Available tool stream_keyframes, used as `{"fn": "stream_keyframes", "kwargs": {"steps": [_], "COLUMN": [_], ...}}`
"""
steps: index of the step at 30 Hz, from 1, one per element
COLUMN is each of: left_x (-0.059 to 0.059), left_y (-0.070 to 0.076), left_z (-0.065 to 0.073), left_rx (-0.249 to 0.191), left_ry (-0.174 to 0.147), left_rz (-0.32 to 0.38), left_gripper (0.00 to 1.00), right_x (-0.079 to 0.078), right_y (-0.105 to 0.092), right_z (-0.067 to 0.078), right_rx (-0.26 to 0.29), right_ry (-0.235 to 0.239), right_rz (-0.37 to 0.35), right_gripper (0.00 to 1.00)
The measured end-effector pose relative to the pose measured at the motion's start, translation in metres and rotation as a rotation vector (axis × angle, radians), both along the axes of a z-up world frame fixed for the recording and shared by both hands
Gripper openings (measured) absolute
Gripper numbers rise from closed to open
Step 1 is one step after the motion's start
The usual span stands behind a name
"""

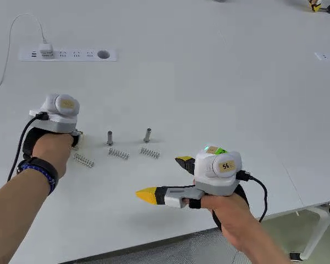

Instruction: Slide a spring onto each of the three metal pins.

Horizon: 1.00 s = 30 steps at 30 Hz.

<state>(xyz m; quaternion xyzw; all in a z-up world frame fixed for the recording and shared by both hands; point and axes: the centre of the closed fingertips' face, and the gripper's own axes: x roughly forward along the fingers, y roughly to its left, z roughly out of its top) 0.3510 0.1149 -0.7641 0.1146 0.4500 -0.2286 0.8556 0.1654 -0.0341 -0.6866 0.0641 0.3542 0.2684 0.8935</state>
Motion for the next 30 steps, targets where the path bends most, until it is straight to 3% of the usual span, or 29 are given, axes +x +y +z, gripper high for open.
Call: {"fn": "stream_keyframes", "kwargs": {"steps": [2,5,8,13,16,30], "left_x": [0.0,0.001,0.001,0.001,-0.003,-0.005], "left_y": [0.001,0.001,0.003,0.006,0.011,0.025], "left_z": [0.0,0.001,0.001,0.002,0.002,0.012], "left_rx": [0.001,0.038,0.034,-0.043,-0.062,-0.082], "left_ry": [-0.002,-0.014,-0.014,-0.01,0.007,-0.034], "left_rz": [0.022,0.013,0.033,0.076,0.095,0.099], "left_gripper": [0.1,0.08,0.08,0.07,0.07,0.07], "right_x": [0.0,0.0,-0.001,-0.001,0.0,0.001], "right_y": [-0.001,-0.001,-0.001,-0.005,-0.009,-0.012], "right_z": [-0.001,-0.004,-0.004,-0.003,-0.003,-0.002], "right_rx": [0.002,0.004,0.008,0.008,0.007,0.007], "right_ry": [0.001,0.009,0.009,0.006,0.006,0.006], "right_rz": [0.002,0.006,0.012,0.02,0.019,0.015], "right_gripper": [0.9,0.9,0.9,0.9,0.9,0.9]}}
